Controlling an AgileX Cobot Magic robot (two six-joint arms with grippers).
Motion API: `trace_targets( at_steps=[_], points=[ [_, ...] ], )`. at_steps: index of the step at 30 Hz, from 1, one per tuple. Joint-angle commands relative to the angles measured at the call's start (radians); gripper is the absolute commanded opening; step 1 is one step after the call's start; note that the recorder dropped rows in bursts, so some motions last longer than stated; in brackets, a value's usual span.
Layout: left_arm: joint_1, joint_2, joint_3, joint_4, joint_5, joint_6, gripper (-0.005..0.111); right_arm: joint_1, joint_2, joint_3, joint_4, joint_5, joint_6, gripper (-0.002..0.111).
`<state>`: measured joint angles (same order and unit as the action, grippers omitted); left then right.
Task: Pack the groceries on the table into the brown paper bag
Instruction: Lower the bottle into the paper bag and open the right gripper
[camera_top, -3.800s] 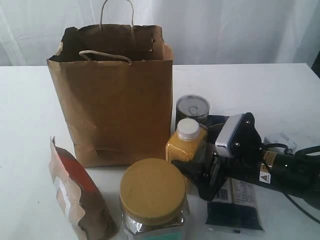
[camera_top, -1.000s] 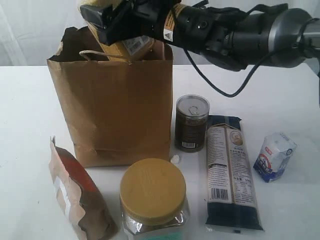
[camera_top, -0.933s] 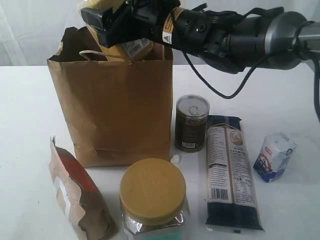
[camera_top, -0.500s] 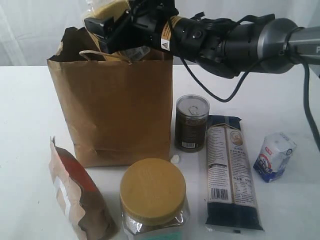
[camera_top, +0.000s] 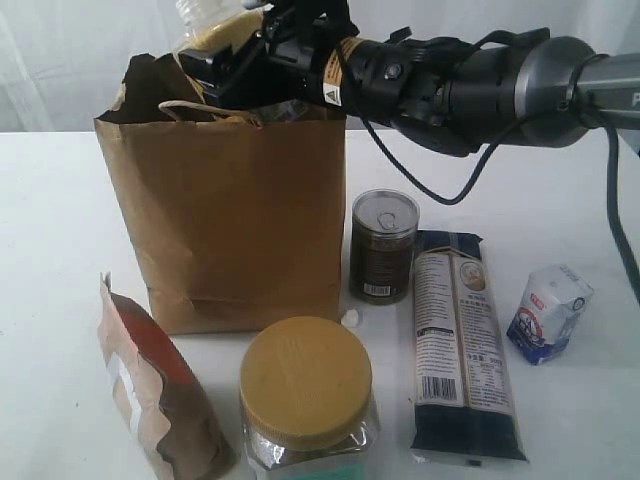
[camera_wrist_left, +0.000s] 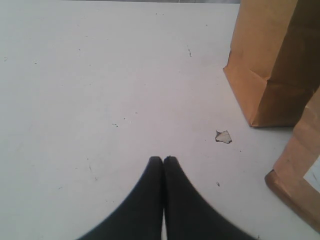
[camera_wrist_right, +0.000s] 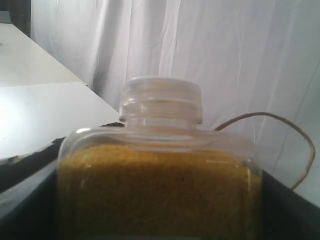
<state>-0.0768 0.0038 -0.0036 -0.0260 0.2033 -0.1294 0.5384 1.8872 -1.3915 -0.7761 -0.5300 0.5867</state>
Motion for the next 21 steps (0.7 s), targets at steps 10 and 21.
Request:
trace_targets(
  at_steps=[10,21],
  points=[
    [-0.006,-0.004,0.004,-0.007,-0.002,0.0,0.0,0.0,-0.022,-0.016,0.013,0.018,0.042,0.065],
    [-0.006,-0.004,0.004,-0.007,-0.002,0.0,0.0,0.019,-0.033,-0.014,-0.008,0.129,0.13,0.065]
  ],
)
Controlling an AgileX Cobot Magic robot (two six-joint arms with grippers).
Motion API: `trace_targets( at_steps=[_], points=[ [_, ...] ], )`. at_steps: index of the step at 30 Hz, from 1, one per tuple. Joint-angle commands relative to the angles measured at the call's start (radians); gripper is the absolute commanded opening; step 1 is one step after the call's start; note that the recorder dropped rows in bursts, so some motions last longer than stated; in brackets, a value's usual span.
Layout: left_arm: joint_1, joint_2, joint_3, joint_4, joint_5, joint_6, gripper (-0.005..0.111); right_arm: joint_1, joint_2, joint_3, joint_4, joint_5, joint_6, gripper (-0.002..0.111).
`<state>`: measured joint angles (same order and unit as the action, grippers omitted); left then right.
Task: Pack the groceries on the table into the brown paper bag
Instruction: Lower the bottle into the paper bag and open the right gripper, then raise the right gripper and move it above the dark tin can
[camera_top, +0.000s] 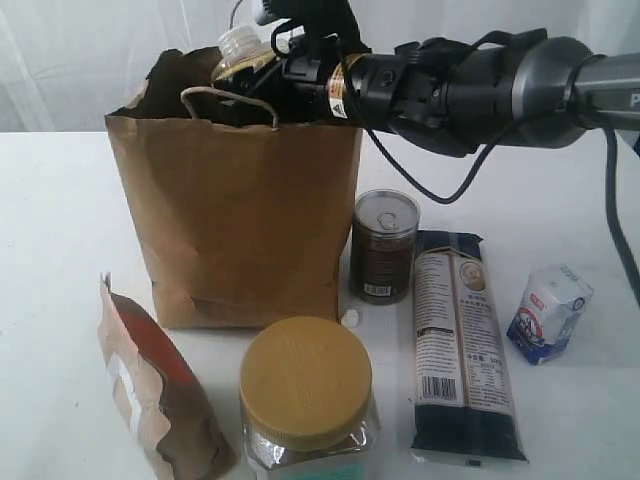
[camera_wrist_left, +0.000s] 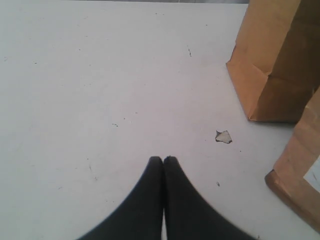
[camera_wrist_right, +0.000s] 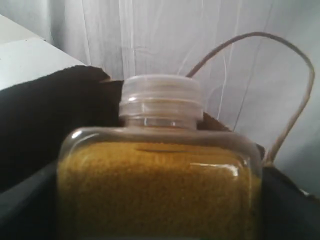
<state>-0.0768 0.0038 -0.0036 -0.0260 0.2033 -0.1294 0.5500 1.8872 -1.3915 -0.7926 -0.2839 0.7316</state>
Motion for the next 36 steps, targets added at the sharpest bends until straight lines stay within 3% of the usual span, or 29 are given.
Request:
trace_targets(
  at_steps=[1,9,16,18,24,36],
  points=[
    [-0.006,-0.004,0.004,-0.007,-0.002,0.0,0.0,0.007,-0.033,-0.014,0.011,-0.134,-0.015,0.065],
    [-0.006,-0.004,0.004,-0.007,-0.002,0.0,0.0,0.007,-0.035,-0.014,0.007,-0.21,0.039,0.067],
    [-0.006,-0.004,0.004,-0.007,-0.002,0.0,0.0,0.007,-0.035,-0.014,-0.034,-0.152,0.138,0.099],
    [-0.006,-0.004,0.004,-0.007,-0.002,0.0,0.0,0.007,-0.037,-0.014,-0.076,-0.162,0.138,0.102],
    [-0.006,-0.004,0.004,-0.007,-0.002,0.0,0.0,0.007,-0.077,-0.014,-0.124,-0.166,0.138,0.102],
    [-0.006,-0.004,0.004,-0.007,-0.002,0.0,0.0,0.007,-0.138,-0.014,-0.124,0.008,0.172,0.102]
  ],
)
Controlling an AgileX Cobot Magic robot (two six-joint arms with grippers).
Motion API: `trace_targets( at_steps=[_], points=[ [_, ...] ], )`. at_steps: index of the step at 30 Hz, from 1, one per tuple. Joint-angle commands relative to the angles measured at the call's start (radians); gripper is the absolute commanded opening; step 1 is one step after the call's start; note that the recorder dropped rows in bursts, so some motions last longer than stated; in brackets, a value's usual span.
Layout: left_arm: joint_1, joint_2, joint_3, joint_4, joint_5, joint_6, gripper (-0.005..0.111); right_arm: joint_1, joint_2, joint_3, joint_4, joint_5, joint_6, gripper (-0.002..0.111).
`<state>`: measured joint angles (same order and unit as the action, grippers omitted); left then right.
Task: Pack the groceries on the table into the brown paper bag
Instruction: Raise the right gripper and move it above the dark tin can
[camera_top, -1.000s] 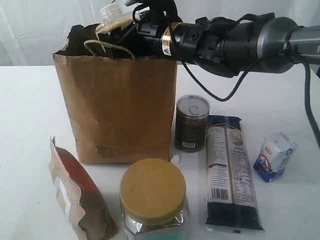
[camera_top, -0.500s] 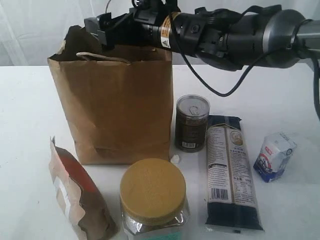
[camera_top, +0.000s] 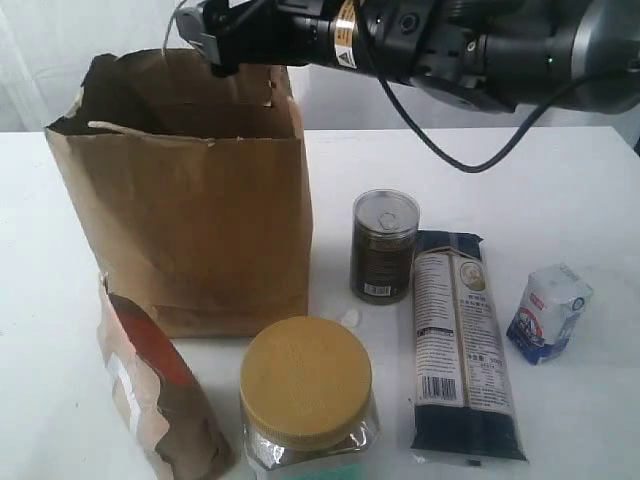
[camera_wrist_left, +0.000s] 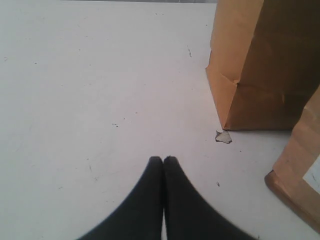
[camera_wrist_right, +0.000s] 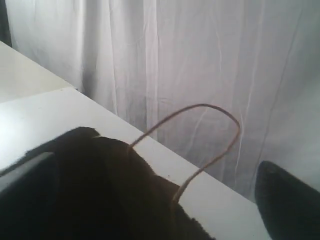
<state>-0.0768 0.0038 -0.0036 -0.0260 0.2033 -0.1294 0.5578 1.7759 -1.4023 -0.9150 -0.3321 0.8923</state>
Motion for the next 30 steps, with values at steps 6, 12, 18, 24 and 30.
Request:
trace_targets(
  at_steps=[6,12,18,24,30],
  points=[
    [-0.006,-0.004,0.004,-0.007,-0.002,0.0,0.0,-0.001,-0.123,-0.003,-0.002,0.231,0.012,0.102],
    [-0.006,-0.004,0.004,-0.007,-0.002,0.0,0.0,0.003,-0.257,-0.003,0.034,0.752,-0.069,0.102],
    [-0.006,-0.004,0.004,-0.007,-0.002,0.0,0.0,-0.001,-0.278,-0.003,0.294,1.295,-0.606,0.102],
    [-0.006,-0.004,0.004,-0.007,-0.002,0.0,0.0,-0.001,-0.221,-0.003,0.67,1.365,-0.938,0.102],
    [-0.006,-0.004,0.004,-0.007,-0.002,0.0,0.0,-0.001,-0.175,-0.003,0.675,1.273,-1.049,0.102]
  ],
)
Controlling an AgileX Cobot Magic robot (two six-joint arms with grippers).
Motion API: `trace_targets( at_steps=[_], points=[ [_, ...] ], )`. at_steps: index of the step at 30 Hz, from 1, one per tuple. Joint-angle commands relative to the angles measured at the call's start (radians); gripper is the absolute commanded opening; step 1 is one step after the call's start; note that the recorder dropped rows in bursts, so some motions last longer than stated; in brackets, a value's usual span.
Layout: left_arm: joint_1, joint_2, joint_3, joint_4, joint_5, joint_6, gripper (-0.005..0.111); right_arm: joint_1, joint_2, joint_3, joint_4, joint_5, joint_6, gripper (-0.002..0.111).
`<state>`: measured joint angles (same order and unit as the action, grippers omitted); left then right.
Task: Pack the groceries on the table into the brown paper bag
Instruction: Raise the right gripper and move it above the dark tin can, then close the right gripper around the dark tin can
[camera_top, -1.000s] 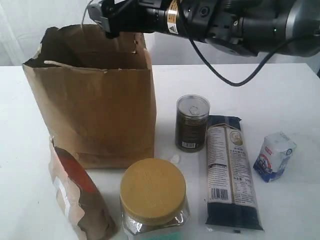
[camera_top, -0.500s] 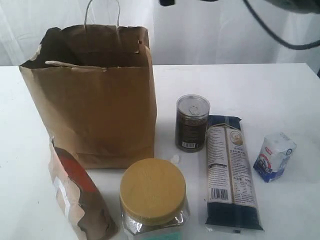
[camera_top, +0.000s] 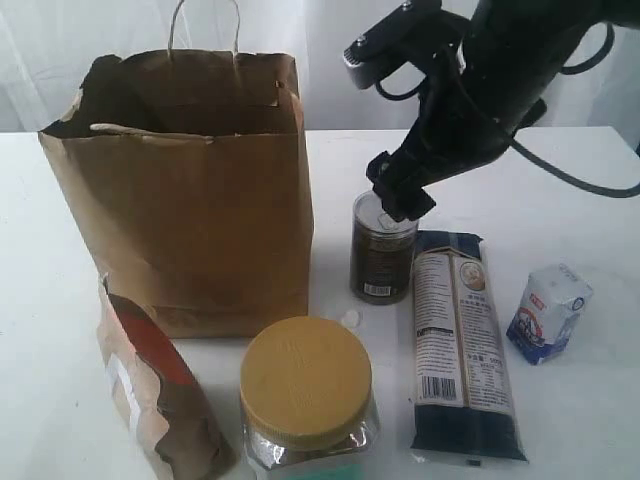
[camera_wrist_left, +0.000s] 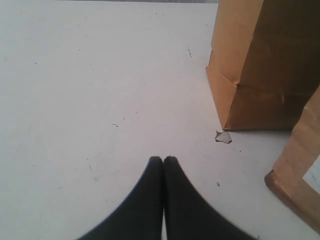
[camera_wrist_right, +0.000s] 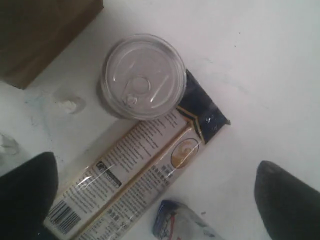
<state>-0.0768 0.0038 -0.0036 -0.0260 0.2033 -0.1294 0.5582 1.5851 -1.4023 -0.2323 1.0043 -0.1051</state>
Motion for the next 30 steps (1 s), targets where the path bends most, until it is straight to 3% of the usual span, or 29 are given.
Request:
trace_targets(
  at_steps=[1,8,21,26,30],
  points=[
    [-0.006,-0.004,0.004,-0.007,-0.002,0.0,0.0,-0.001,0.021,-0.003,-0.007,-0.08,-0.052,0.102],
    [-0.006,-0.004,0.004,-0.007,-0.002,0.0,0.0,-0.001,0.088,-0.003,-0.008,-0.295,0.079,0.102],
    [-0.006,-0.004,0.004,-0.007,-0.002,0.0,0.0,-0.035,0.293,-0.003,0.004,-0.276,0.147,0.101],
    [-0.006,-0.004,0.004,-0.007,-0.002,0.0,0.0,-0.035,0.293,-0.003,0.016,-0.277,0.147,0.081],
    [-0.006,-0.004,0.004,-0.007,-0.002,0.0,0.0,-0.035,0.295,-0.003,0.016,-0.268,0.147,0.079]
  ],
)
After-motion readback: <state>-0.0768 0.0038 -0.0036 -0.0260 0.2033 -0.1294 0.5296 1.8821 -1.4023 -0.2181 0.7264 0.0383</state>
